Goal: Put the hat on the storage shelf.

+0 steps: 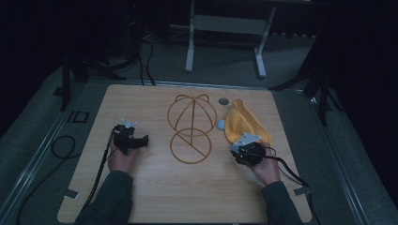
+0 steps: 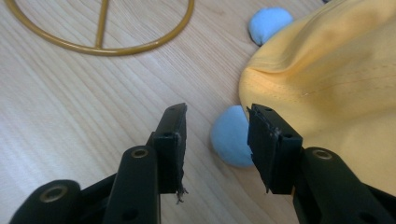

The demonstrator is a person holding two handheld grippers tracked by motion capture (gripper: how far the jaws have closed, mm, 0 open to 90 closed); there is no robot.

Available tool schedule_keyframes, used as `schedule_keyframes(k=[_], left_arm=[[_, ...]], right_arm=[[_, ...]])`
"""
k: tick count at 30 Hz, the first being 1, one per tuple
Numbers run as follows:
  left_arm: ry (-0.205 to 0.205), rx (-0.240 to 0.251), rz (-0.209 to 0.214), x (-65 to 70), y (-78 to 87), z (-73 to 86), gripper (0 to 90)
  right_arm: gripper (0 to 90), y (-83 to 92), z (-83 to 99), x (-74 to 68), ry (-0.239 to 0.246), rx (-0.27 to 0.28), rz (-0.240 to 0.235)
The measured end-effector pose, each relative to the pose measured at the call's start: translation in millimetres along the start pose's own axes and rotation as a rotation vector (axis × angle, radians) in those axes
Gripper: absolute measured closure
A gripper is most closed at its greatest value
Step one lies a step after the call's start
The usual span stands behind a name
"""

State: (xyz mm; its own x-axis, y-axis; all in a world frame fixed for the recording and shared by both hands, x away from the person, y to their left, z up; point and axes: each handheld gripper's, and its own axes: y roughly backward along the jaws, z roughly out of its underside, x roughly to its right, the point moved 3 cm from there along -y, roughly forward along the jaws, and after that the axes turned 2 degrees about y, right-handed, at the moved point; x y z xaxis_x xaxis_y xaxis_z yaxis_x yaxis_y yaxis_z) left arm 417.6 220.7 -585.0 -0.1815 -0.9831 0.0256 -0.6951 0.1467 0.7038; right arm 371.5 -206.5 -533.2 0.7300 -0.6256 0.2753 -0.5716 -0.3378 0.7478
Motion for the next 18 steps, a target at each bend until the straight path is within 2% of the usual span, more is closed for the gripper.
schedule_keyframes(k=[7,18], left_arm=[[0.001,0.0,0.0,0.1,0.0,0.0,14.4],[0.002,0.002,0.0,0.2,-0.2,-0.1,14.4]], right_arm=[[56.7,-15.3,1.8,3.4,0.014,-0.047,0.004],[52.8,-32.4,6.5,13.6,-0.026,-0.134,-0.021]])
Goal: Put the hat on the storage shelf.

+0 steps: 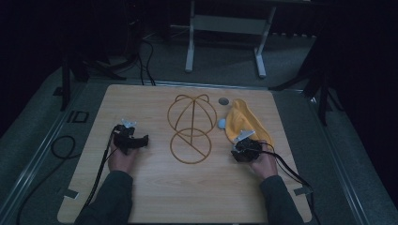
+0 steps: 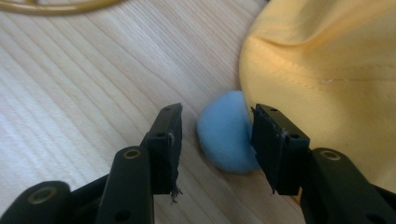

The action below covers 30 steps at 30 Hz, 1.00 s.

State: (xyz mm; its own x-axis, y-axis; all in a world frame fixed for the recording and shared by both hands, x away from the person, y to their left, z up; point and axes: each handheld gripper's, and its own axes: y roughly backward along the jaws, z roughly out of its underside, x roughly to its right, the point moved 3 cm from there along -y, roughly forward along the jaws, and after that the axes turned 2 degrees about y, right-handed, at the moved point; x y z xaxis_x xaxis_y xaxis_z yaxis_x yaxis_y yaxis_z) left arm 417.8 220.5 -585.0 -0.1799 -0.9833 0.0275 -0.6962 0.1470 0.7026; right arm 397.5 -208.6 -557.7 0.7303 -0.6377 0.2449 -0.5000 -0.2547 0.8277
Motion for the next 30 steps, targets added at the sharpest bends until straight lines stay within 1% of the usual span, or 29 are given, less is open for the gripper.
schedule_keyframes(k=[2,3,4,5,6,7,9,10,11,13,15,16,17,21,24,26,27,30], left_arm=[[0.0,0.0,0.0,0.0,0.0,0.0,14.4],[0.0,0.0,0.0,0.0,0.0,0.0,14.4],[0.0,0.0,0.0,0.0,0.0,0.0,14.4],[0.0,0.0,0.0,0.0,0.0,0.0,14.4],[0.0,0.0,0.0,0.0,0.0,0.0,14.4],[0.0,0.0,0.0,0.0,0.0,0.0,14.4],[0.0,0.0,0.0,0.0,0.0,0.0,14.4],[-0.001,0.0,0.0,-0.1,0.0,0.0,14.4],[0.0,0.0,0.0,0.0,0.0,0.0,14.4],[0.0,0.0,0.0,0.0,0.0,0.0,14.4],[-0.001,0.0,0.001,-0.1,0.0,0.0,14.4],[0.0,-0.001,0.0,0.0,0.0,0.0,14.4],[0.0,0.0,0.001,0.0,0.0,0.0,14.4],[-0.001,0.0,0.001,-0.1,0.0,-0.1,14.4],[-0.001,0.0,0.001,-0.1,0.0,-0.1,14.4],[-0.002,-0.001,0.001,-0.1,0.0,-0.1,14.4],[-0.001,0.0,0.001,-0.1,0.0,-0.1,14.4],[-0.002,-0.001,0.001,-0.1,-0.1,-0.2,14.4]], right_arm=[[53.2,-3.0,0.6,1.6,-0.004,-0.014,-0.001],[54.3,-3.5,0.2,2.7,-0.018,-0.014,-0.004],[58.8,-4.3,-0.2,4.7,-0.033,-0.022,0.0],[58.8,-4.3,-0.2,4.7,-0.033,-0.022,0.0],[63.0,-4.6,-0.4,5.7,-0.038,-0.025,0.004],[65.9,-5.1,-0.5,7.2,-0.053,-0.033,0.011],[70.9,-5.9,-1.0,8.7,-0.064,-0.038,0.014],[73.2,-5.9,-1.2,8.7,-0.065,-0.04,0.017],[78.6,-4.7,-1.7,8.8,-0.059,-0.04,0.022],[82.0,-1.7,-2.4,9.6,-0.058,-0.032,0.026],[82.8,1.1,-2.5,10.2,-0.053,-0.029,0.02],[83.1,5.9,-3.1,11.1,-0.053,-0.02,0.022],[83.1,5.9,-3.1,11.1,-0.053,-0.02,0.022],[83.2,20.7,-6.5,14.9,-0.067,0.026,0.016],[83.2,29.4,-9.3,16.3,-0.058,0.041,0.022],[83.1,30.9,-9.7,16.5,-0.061,0.043,0.022],[83.1,33.9,-11.0,17.4,-0.062,0.057,0.024],[83.1,39.3,-13.4,18.1,-0.066,0.07,0.026]])
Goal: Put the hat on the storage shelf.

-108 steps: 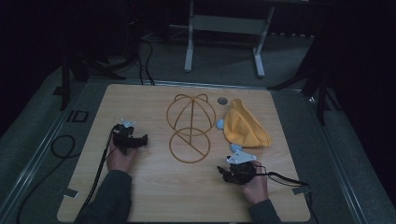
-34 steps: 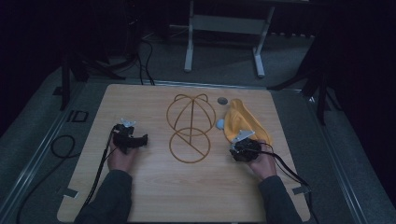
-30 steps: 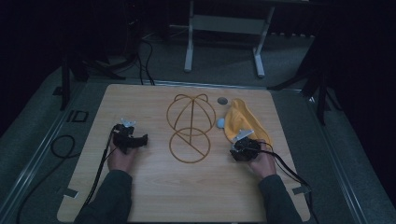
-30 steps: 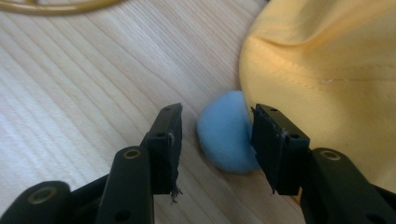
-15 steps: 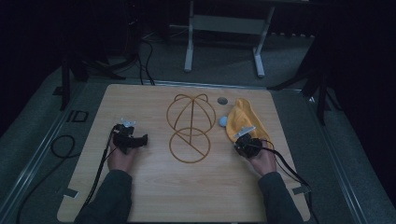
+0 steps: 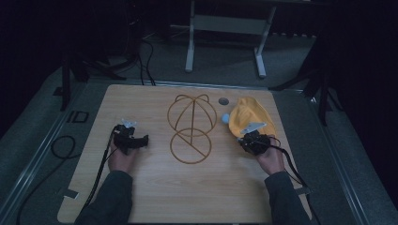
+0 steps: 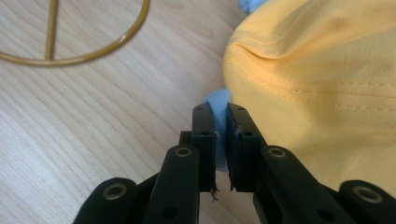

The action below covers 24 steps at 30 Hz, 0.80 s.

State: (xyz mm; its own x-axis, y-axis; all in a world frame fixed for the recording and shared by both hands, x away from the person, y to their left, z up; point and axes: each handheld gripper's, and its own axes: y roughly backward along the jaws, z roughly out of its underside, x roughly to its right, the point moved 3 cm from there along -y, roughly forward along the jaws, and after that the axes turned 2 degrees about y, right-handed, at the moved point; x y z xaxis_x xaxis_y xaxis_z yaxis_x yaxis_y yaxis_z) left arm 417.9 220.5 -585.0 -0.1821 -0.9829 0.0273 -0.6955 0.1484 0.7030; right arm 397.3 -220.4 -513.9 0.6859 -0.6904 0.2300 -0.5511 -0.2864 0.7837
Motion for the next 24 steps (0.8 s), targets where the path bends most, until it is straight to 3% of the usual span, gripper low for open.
schedule_keyframes(k=[14,24], left_arm=[[0.0,0.001,0.001,0.0,-0.1,-0.1,14.4],[-0.001,0.0,0.0,0.0,-0.1,-0.1,14.4]], right_arm=[[83.1,34.0,-17.8,7.7,0.004,0.096,0.018],[83.1,68.2,-30.5,14.6,-0.016,0.203,0.016]])
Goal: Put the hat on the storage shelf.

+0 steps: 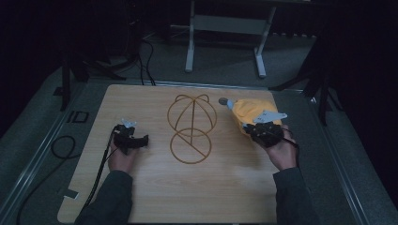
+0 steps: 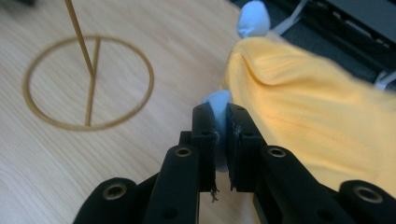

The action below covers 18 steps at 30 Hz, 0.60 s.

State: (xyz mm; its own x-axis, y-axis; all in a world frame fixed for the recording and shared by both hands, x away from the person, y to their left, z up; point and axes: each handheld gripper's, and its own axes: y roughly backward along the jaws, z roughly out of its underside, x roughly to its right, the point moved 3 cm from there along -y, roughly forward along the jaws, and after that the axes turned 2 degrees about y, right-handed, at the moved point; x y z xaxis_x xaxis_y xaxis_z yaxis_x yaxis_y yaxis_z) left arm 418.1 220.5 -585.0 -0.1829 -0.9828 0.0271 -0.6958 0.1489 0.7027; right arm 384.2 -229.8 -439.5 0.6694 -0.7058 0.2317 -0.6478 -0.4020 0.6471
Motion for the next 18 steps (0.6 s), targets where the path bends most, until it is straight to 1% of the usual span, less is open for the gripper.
schedule_keyframes(k=[2,5,6,7,8,10,14,16,18], left_arm=[[0.0,0.0,0.0,0.0,0.0,0.0,14.4],[0.0,0.0,0.0,0.0,0.0,0.0,14.4],[0.001,0.0,0.0,0.0,0.0,0.0,14.4],[0.0,0.0,0.0,0.0,0.0,0.0,14.4],[0.0,0.0,0.0,0.0,0.0,0.0,14.4],[0.0,0.0,0.0,0.0,0.0,0.0,14.4],[0.001,0.0,0.0,0.1,0.0,0.0,14.4],[0.0,0.0,0.0,0.0,-0.1,0.0,14.4],[0.0,0.0,0.0,0.0,-0.1,0.0,14.4]], right_arm=[[83.1,13.2,-4.1,4.7,-0.028,0.049,-0.01],[83.1,16.2,-4.5,5.6,-0.035,0.062,-0.012],[83.1,22.2,-4.8,7.1,-0.047,0.086,-0.011],[83.1,29.0,-3.4,8.0,-0.051,0.096,-0.013],[83.1,29.9,-1.6,7.6,-0.048,0.079,-0.004],[83.0,30.2,0.1,6.9,-0.046,0.079,-0.004],[82.9,34.5,10.5,5.3,-0.064,0.074,0.007],[81.5,38.2,15.6,5.0,-0.072,0.066,0.014],[79.0,42.2,19.4,4.0,-0.062,0.051,0.01]])
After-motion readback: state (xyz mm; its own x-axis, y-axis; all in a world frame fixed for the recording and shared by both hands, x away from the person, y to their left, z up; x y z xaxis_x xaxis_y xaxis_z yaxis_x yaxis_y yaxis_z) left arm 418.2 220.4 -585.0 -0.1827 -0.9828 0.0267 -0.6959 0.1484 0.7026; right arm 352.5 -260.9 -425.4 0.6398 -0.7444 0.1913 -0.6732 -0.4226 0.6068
